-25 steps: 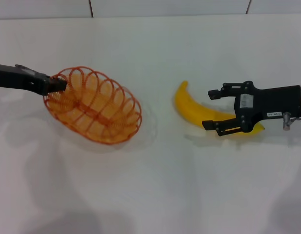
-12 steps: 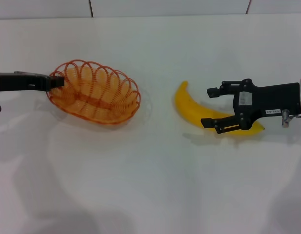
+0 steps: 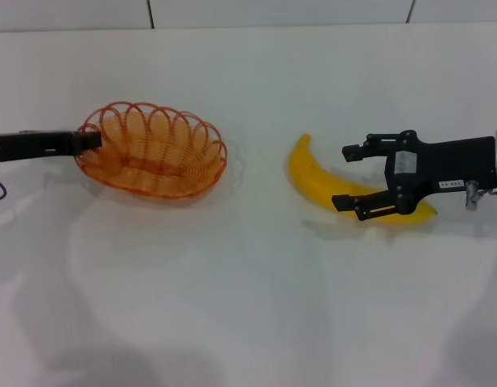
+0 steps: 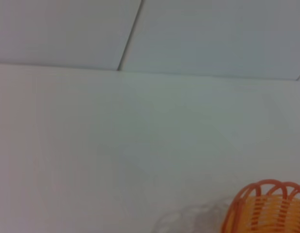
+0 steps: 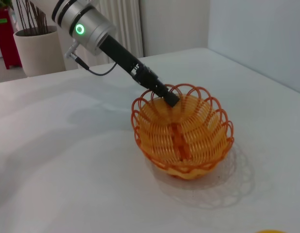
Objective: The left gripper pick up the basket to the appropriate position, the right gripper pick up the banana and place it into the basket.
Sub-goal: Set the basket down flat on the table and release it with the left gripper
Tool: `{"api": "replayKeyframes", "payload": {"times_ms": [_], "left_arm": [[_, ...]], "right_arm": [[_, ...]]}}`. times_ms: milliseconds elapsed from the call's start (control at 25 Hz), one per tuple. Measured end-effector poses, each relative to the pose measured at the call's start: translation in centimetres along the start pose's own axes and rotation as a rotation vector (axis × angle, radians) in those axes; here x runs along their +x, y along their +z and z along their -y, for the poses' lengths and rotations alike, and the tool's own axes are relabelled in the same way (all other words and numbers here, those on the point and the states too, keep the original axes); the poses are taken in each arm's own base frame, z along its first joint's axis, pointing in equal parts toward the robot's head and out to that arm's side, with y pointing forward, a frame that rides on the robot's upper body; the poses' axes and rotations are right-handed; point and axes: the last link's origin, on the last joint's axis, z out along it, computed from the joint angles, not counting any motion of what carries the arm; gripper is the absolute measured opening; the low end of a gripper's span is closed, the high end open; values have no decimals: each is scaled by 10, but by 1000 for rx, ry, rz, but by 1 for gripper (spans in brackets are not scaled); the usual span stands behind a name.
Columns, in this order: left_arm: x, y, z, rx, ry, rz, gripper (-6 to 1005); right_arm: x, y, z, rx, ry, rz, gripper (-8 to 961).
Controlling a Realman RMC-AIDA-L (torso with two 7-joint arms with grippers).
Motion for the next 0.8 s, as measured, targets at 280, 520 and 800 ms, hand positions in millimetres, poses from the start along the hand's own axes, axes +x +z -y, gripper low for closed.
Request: {"api": "replayKeyframes", "payload": {"times_ms": [280,520,800], "left_arm": [[-5,7,0,12,-11,8,144],[-7,9,0,16,-12,11,169],[-11,13,0,22,-18,17,198]], "right_arm": [[-1,2,-1,-12,-9,-9,861],[0,4,-1,-10,-7,-15,860],[1,6,0,-6,-6,-20,859]]}}
